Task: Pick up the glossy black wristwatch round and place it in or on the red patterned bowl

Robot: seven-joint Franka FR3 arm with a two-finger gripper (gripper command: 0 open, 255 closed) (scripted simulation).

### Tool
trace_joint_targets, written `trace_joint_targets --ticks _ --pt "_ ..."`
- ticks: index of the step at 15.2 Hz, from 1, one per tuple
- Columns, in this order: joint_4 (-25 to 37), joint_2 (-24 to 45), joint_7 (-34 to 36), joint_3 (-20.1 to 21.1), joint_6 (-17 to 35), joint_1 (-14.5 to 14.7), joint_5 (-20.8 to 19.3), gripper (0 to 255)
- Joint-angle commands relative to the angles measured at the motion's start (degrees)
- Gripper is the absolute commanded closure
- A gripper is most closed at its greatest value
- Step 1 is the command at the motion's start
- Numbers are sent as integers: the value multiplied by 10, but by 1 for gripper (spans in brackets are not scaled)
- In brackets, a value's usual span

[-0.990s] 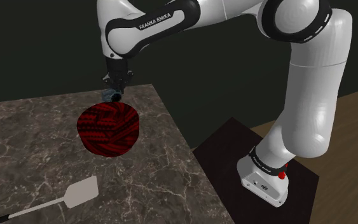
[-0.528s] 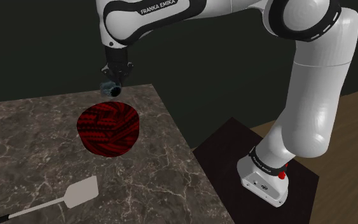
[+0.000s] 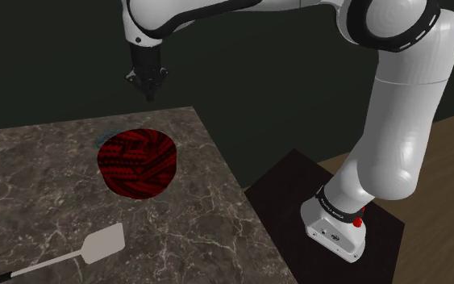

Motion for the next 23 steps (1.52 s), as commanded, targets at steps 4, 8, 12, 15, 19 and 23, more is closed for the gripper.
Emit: trace_joint_targets --ticks 4,8,12,15,19,23 --pt "2 28 31 3 32 24 -15 0" --pt "19 73 71 4 67 58 -36 0" --pt "34 108 95 1 90 80 -51 0" --pt "29 119 97 -1 107 82 -55 0" --pt "24 134 100 -4 126 83 -59 0" --pt "24 134 100 -4 126 83 -59 0"
